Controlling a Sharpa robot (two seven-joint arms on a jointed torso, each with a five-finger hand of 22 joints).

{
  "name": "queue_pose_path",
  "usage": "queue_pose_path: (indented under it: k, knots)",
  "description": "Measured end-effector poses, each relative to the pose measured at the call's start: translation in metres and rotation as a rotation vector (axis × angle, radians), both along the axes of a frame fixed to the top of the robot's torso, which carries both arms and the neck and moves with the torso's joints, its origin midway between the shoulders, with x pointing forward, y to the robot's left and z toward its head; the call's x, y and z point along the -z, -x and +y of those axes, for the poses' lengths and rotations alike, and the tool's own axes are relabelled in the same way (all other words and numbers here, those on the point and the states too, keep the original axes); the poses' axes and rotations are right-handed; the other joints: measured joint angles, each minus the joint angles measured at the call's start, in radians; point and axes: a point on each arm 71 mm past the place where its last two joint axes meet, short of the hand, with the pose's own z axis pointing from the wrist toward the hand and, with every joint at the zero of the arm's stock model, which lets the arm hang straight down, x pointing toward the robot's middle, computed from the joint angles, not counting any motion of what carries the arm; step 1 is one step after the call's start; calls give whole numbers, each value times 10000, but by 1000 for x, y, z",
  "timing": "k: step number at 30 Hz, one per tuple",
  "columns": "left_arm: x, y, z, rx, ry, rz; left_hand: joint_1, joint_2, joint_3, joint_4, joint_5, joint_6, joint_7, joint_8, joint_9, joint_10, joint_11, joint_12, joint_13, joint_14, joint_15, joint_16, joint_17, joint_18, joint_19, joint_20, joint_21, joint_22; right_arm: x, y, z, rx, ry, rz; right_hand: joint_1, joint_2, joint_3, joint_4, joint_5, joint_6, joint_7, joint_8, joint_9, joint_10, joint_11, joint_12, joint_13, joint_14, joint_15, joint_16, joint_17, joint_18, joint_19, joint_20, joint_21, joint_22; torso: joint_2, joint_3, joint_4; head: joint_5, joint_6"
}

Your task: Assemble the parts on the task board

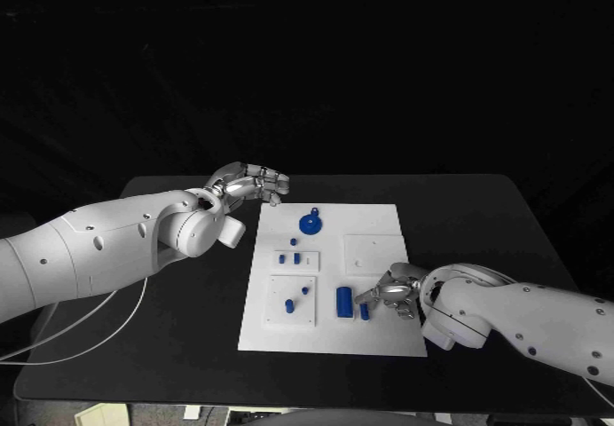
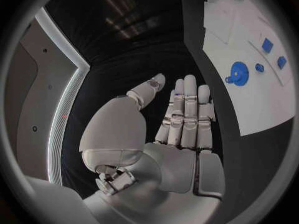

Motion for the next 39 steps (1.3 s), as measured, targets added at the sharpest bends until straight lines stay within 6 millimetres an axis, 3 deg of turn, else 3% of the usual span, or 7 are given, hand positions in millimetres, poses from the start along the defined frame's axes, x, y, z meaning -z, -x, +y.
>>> queue_pose_path:
  k: [7, 15, 19, 29, 34, 37, 39]
  knots:
    - [0, 0, 0, 0, -3, 7, 0, 0, 0, 0, 0, 1, 1, 0, -9, 0, 0, 0, -1, 0, 0, 0, 10, 0, 0, 0, 0, 8, 0, 2, -4, -164, 34, 33, 306, 48, -249, -252, 0, -1, 0, -1, 42, -21, -19, 0, 0, -3, 1, 0, 12, -6, -51, -49, 0, 3, 0, 0, 5, 6, -3]
    - [0, 0, 1, -14, -9, 12, 0, 0, 0, 0, 0, 1, 1, 0, -8, 0, 0, 0, -1, 0, 0, 0, 13, 0, 0, 0, 0, 8, 2, 8, -7, -792, 193, 279, 1141, 81, -360, -965, 0, -38, 34, -1, 56, -52, -18, 0, 1, -4, 3, 1, 12, -7, -53, -47, 0, 15, 0, 1, 0, 6, 5]
    - [0, 0, 1, -13, -9, 13, 0, 0, 0, 0, 0, 1, 1, 0, -8, 0, 0, 0, -1, 0, 0, 0, 19, 0, 0, 0, 0, 9, 3, 10, -7, -1044, 287, 332, 1304, 120, -366, -1115, 0, -38, 34, -1, 56, -52, -18, 0, 1, -5, 3, 1, 11, -7, -54, -46, 0, 15, -2, 3, -4, 12, 6]
    - [0, 0, 1, -7, -8, 17, 0, 0, 0, 0, 0, 1, 1, 0, -8, 0, 0, 0, 7, 0, 0, 0, 29, 95, 37, -37, 0, 15, 3, 11, -5, -1306, 393, 350, 1304, 120, -369, -1113, 0, -53, 19, 0, 55, -53, -16, 0, 1, -16, 15, -39, 11, -8, -67, -31, -1, 15, -1, 7, -1, -6, -6]
    - [0, 0, 1, -4, -7, 19, 0, 0, 0, 0, 0, 1, 1, 0, -7, 0, 0, 0, 7, 0, 0, 0, 36, 101, 37, -36, 0, 14, 4, 10, -7, -1281, 437, 325, 1037, 387, -456, -888, 0, -52, 18, 0, 55, -54, -16, 1, 1, -17, 16, -40, 10, -8, -67, -30, -1, 14, -1, 5, 0, -12, -20]
    - [0, 0, 1, -5, -8, 20, -25, 26, -37, 80, 0, 1, 1, 0, -15, 0, 0, 0, 6, 0, 0, -46, 57, 100, 36, -36, -7, 30, 4, 9, -7, -1269, 459, 321, 564, 860, -488, -461, 78, -52, 17, 1, 42, -54, -16, 0, 7, -17, 17, -41, 10, -9, -67, -29, -44, 9, -1, -2, 4, -18, -27]
    - [0, 0, 1, -4, -9, 22, -101, 42, -31, 140, 0, 1, 1, 0, -20, 0, 0, 0, 6, 0, 0, -46, 75, 100, 36, -36, -40, 30, 4, 9, -7, -1277, 464, 324, 585, 837, -261, -296, 78, -51, 17, 1, 16, -54, -16, 1, 7, -12, 12, -41, 10, -8, -68, -29, -44, 9, -1, -2, 6, -21, -37]
